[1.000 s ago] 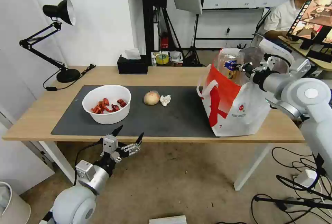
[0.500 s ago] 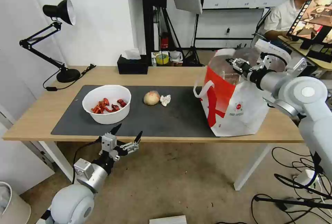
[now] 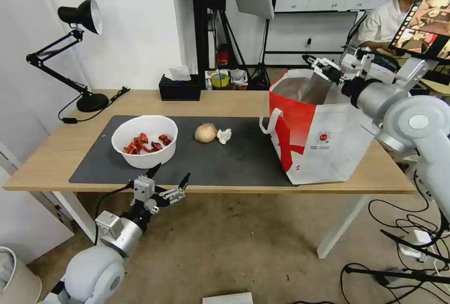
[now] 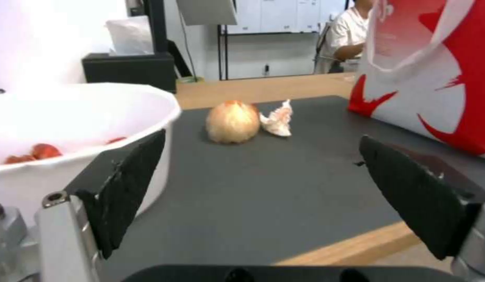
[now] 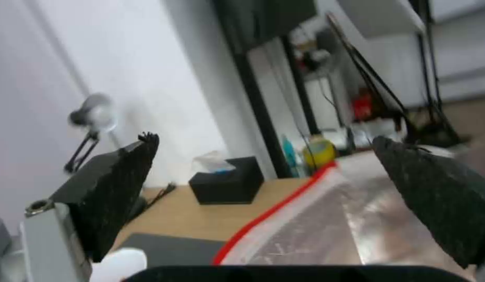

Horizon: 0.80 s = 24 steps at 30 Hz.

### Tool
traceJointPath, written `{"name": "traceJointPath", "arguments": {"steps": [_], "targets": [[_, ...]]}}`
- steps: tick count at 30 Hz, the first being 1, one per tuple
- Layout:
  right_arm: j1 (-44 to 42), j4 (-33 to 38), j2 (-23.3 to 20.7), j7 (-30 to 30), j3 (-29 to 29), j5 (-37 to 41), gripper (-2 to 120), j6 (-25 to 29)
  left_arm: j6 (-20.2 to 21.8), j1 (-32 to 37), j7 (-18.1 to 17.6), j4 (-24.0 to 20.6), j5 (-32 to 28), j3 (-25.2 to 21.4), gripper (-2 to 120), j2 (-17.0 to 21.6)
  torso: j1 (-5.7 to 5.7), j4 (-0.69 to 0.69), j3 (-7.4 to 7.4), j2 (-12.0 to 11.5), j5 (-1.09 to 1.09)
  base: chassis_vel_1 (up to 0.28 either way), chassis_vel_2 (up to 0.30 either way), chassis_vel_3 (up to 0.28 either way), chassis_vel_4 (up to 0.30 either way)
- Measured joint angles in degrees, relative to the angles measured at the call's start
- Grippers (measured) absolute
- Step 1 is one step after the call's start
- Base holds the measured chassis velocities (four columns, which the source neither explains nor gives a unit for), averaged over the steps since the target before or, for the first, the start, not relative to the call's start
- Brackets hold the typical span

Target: Pick up the trash from the table and place it into the takeout bag.

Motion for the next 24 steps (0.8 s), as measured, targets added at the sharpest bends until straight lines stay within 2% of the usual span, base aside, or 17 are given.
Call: {"name": "traceJointPath", "arguments": {"steps": [1,2,4,9,12,16,19,24], "targets": [[-0.85,1.16,-0.99,-3.39,-0.48,-3.60,100,1.27,-0.02,-0.06,0.00,0.15,-0.06,-0.47,100,0.08,0.00,0.00,0.00,0.00,0.00,0.000,0.000,0.000,0.000],[-0.85,1.16,-0.99,-3.39,-0.48,-3.60,100,1.27,-0.02,-0.06,0.00,0.15,-0.06,-0.47,100,0.08,0.00,0.00,0.00,0.00,0.00,0.000,0.000,0.000,0.000],[-2.81,3.37,-2.49,-7.73,-0.76,-9.53,100,2.93,-0.19,-0.22,-0.03,0.52,-0.08,-1.35,100,0.38,0.00,0.00,0.00,0.00,0.00,0.000,0.000,0.000,0.000],[-7.54,7.14,-4.16,-10.57,0.30,-16.31,100,3.74,-0.55,-0.05,-0.05,0.62,-0.12,-2.17,100,0.66,0.00,0.01,0.00,0.00,0.00,0.000,0.000,0.000,0.000],[-15.56,11.21,-5.01,-12.22,3.65,-19.09,100,5.50,-0.60,0.39,-0.04,0.49,-0.14,-2.46,100,0.56,0.00,-0.01,0.00,0.00,0.01,0.000,0.000,0.000,0.000],[-20.38,12.94,-4.78,-13.15,5.35,-20.77,100,7.63,-0.76,0.58,-0.03,0.50,-0.25,-2.69,100,0.58,0.00,0.00,-0.01,0.00,0.00,0.000,0.000,0.000,0.000],[-29.05,15.61,-3.35,-15.63,8.03,-24.02,100,11.31,-1.12,0.73,0.00,0.47,-0.91,-3.11,100,0.68,0.00,-0.02,0.00,0.00,0.01,0.000,0.000,0.000,0.000],[-35.01,17.01,-0.77,-15.66,8.24,-27.68,100,14.37,-1.57,1.61,0.00,0.49,-0.94,-3.67,100,0.52,0.00,0.01,0.00,0.00,-0.01,0.000,0.000,0.000,0.000]]}}
